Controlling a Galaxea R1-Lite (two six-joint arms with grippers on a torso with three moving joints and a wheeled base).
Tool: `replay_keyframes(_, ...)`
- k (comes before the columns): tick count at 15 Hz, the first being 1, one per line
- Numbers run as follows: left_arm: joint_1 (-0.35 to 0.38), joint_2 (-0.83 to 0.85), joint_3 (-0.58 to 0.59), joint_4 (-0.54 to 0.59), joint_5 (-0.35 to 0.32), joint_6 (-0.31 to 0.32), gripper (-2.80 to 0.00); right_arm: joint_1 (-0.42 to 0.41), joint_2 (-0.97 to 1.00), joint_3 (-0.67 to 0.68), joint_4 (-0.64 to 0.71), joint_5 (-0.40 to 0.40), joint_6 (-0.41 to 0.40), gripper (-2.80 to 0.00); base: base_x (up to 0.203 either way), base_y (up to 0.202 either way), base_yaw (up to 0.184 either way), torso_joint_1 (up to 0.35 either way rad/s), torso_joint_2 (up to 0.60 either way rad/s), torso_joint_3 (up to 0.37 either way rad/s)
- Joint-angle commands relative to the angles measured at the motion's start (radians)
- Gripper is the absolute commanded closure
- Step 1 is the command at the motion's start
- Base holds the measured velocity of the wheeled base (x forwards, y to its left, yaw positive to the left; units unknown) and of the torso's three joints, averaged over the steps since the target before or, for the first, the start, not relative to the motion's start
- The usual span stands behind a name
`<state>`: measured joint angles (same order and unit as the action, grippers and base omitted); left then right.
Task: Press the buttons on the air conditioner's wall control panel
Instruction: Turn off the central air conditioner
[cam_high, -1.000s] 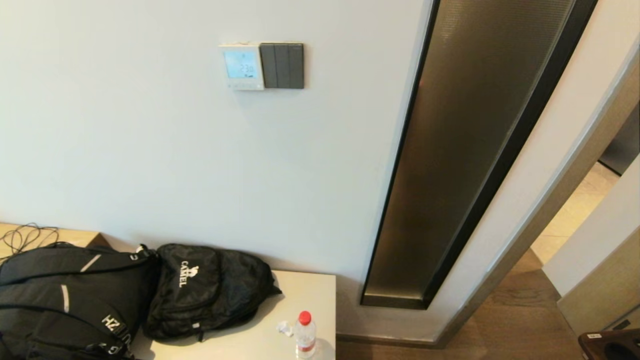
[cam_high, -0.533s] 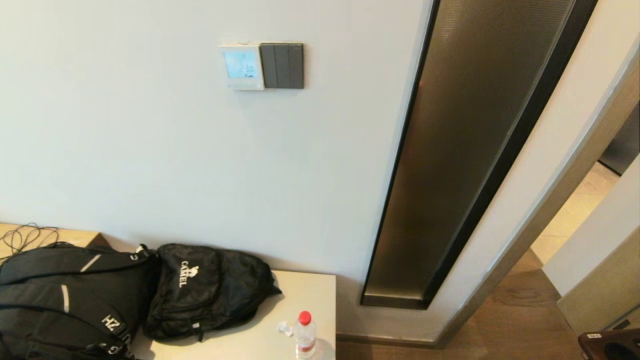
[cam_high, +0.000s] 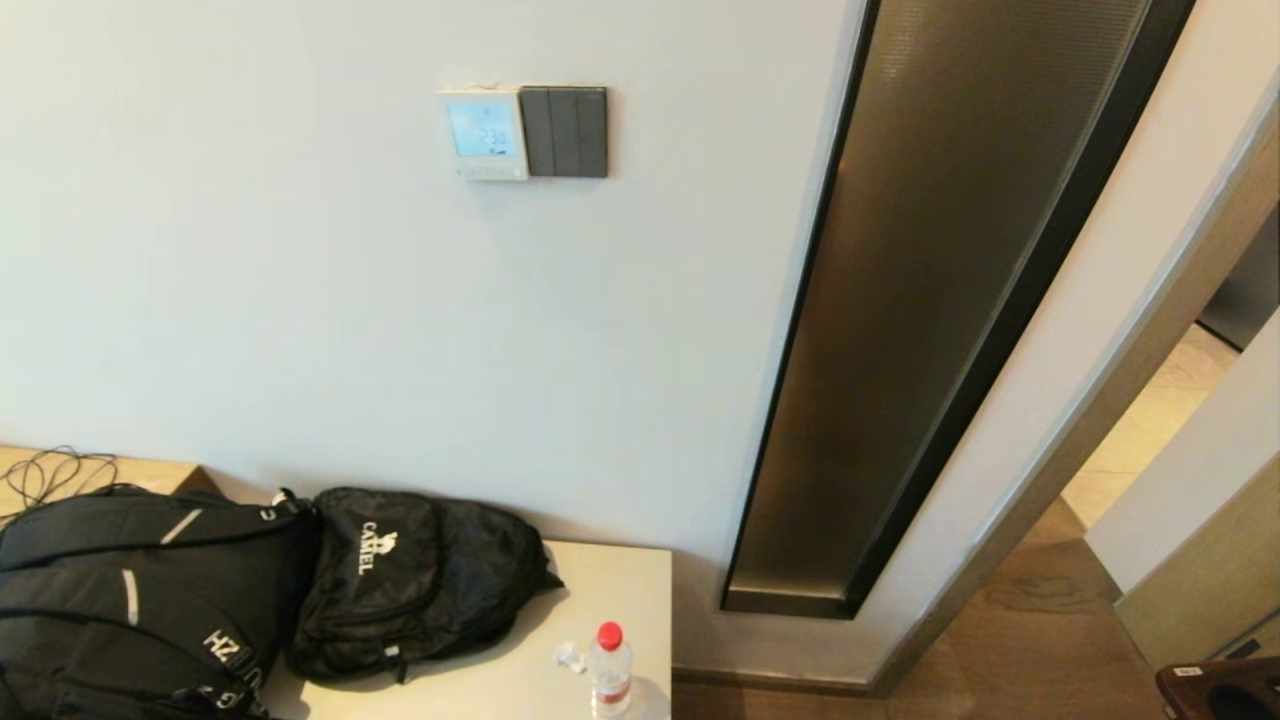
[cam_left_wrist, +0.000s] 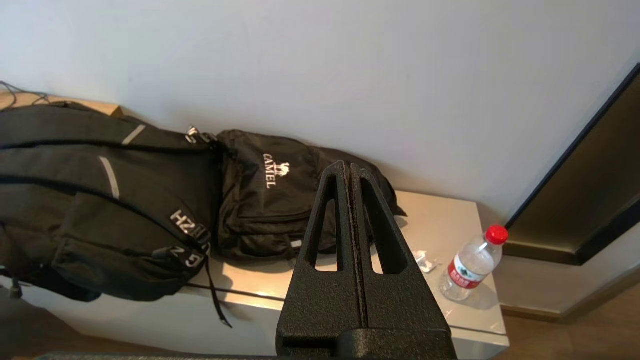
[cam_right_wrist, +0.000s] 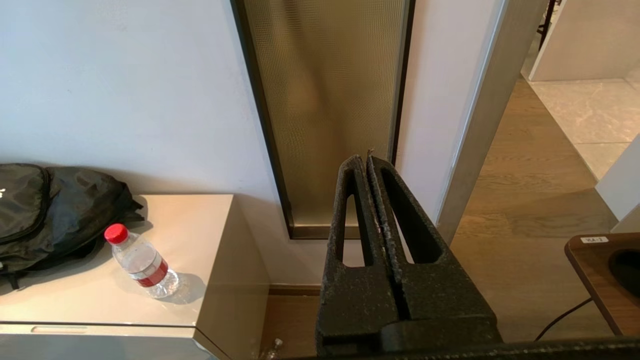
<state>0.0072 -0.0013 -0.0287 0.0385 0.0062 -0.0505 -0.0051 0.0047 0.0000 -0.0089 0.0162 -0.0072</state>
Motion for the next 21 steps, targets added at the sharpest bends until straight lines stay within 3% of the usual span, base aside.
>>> replay_keyframes(1, 0.000, 0.000, 0.001, 0.000, 0.001, 0.003, 0.00, -0.001, 0.001, 0.000, 0.000, 0.001, 0.000, 0.00, 0.000, 0.000, 0.000, 0.000, 0.00, 0.000)
replay_keyframes(3, 0.000, 0.001, -0.041, 0.000, 0.003, -0.002, 0.00, -0.001, 0.001, 0.000, 0.000, 0.001, 0.000, 0.00, 0.000, 0.000, 0.000, 0.000, 0.00, 0.000)
replay_keyframes(5, 0.000, 0.046, -0.166, 0.012, -0.006, -0.012, 0.00, -0.001, 0.001, 0.000, 0.000, 0.001, -0.002, 0.00, 0.000, 0.000, 0.000, 0.000, 0.00, 0.000)
replay_keyframes(8, -0.021, 0.263, -0.358, -0.006, -0.015, -0.017, 0.00, -0.001, 0.001, 0.000, 0.000, 0.001, 0.000, 0.00, 0.000, 0.000, 0.000, 0.000, 0.00, 0.000)
replay_keyframes(14, -0.068, 0.825, -0.693, -0.270, -0.024, -0.018, 0.00, -0.001, 0.001, 0.000, 0.000, 0.001, 0.000, 0.00, 0.000, 0.000, 0.000, 0.000, 0.00, 0.000)
replay_keyframes(16, -0.073, 0.970, -0.803, -0.332, -0.070, -0.028, 0.00, -0.001, 0.001, 0.000, 0.000, 0.001, 0.000, 0.00, 0.000, 0.000, 0.000, 0.000, 0.00, 0.000)
replay_keyframes(18, -0.075, 1.101, -0.914, -0.361, -0.137, -0.090, 0.00, -0.001, 0.001, 0.000, 0.000, 0.001, -0.001, 0.00, 0.000, 0.000, 0.000, 0.000, 0.00, 0.000)
replay_keyframes(21, -0.076, 1.302, -1.085, -0.377, -0.170, -0.155, 0.00, -0.001, 0.001, 0.000, 0.000, 0.001, -0.001, 0.00, 0.000, 0.000, 0.000, 0.000, 0.00, 0.000)
